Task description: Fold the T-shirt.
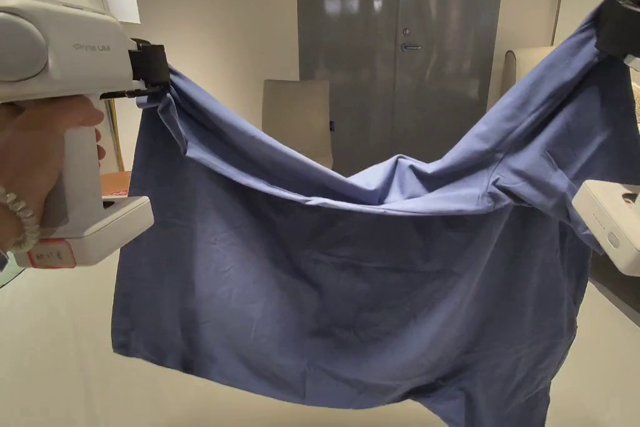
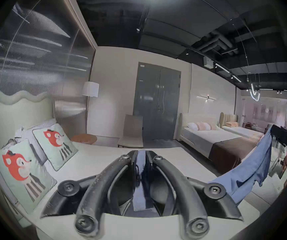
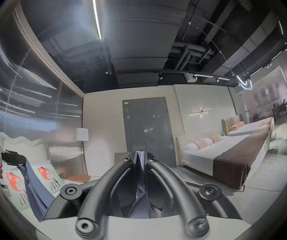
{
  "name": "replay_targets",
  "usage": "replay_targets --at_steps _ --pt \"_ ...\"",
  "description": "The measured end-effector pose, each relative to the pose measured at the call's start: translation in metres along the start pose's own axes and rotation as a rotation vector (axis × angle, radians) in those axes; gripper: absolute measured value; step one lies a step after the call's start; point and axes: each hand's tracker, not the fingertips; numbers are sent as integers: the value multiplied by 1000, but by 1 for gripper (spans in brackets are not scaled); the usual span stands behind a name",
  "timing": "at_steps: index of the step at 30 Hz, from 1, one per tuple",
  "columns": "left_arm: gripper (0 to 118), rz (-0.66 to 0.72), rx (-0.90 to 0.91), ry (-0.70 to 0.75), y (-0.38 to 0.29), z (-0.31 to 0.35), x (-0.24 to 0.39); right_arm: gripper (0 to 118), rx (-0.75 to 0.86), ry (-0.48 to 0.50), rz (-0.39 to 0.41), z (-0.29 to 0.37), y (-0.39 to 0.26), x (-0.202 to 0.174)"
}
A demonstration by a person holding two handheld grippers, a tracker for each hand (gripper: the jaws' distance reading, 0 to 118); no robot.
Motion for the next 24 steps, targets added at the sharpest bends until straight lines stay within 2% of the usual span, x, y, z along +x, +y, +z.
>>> replay_targets --at_steps 12,16,20,24 --pt "7 56 84 44 11 -73 -13 8 18 -51 62 -83 -13 -13" --pt "7 66 74 60 0 -82 -20 8 -19 -48 43 -91 -27 -13" --pt "7 63 40 73 -18 -83 -24 8 -60 -37 61 -89 -47 -16" --pt "7 90 -17 86 -43 -82 -31 8 -111 -18 37 -82 -73 -14"
